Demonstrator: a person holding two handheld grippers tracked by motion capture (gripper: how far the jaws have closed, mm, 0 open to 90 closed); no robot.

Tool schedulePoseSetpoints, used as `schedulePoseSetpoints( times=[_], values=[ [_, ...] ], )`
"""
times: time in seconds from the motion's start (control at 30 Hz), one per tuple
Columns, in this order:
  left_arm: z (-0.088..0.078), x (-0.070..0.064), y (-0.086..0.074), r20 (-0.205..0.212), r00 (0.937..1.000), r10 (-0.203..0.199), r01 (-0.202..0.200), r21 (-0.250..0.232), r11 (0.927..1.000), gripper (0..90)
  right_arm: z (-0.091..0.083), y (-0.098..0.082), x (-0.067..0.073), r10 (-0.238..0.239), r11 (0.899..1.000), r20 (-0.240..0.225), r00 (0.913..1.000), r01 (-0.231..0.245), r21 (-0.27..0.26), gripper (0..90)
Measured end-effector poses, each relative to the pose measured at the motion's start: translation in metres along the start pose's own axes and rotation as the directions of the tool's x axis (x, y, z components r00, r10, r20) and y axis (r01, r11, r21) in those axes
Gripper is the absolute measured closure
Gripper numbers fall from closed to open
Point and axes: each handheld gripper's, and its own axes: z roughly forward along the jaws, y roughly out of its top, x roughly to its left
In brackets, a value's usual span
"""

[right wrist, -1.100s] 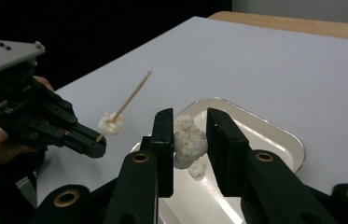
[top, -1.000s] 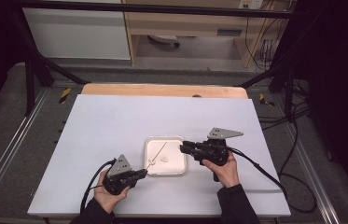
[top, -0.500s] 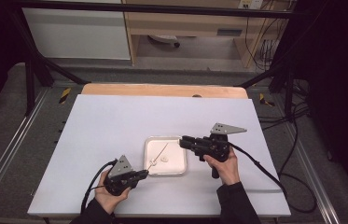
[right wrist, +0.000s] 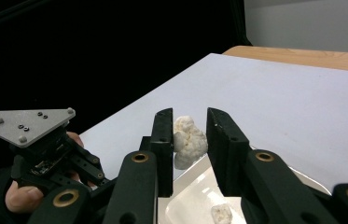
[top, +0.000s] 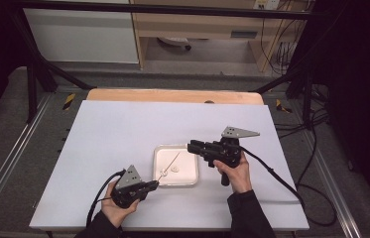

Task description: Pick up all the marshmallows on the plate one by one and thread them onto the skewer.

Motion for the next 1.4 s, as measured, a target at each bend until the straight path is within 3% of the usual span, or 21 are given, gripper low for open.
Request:
schedulePoseSetpoints(
  times=[1.07,1.4],
  values=[
    [0.001,-0.005,0.000,0.009,0.9993,0.037,-0.037,-0.016,0.9992,88.5,0.018,-0.013,0.000,0.071,0.996,-0.108,0.9916,-0.066,0.055,73.3],
    [0.005,-0.009,0.000,0.018,0.9936,0.111,-0.111,0.000,0.9938,88.4,0.019,-0.017,0.003,0.079,0.996,-0.129,0.9885,-0.071,0.062,75.8]
  ],
)
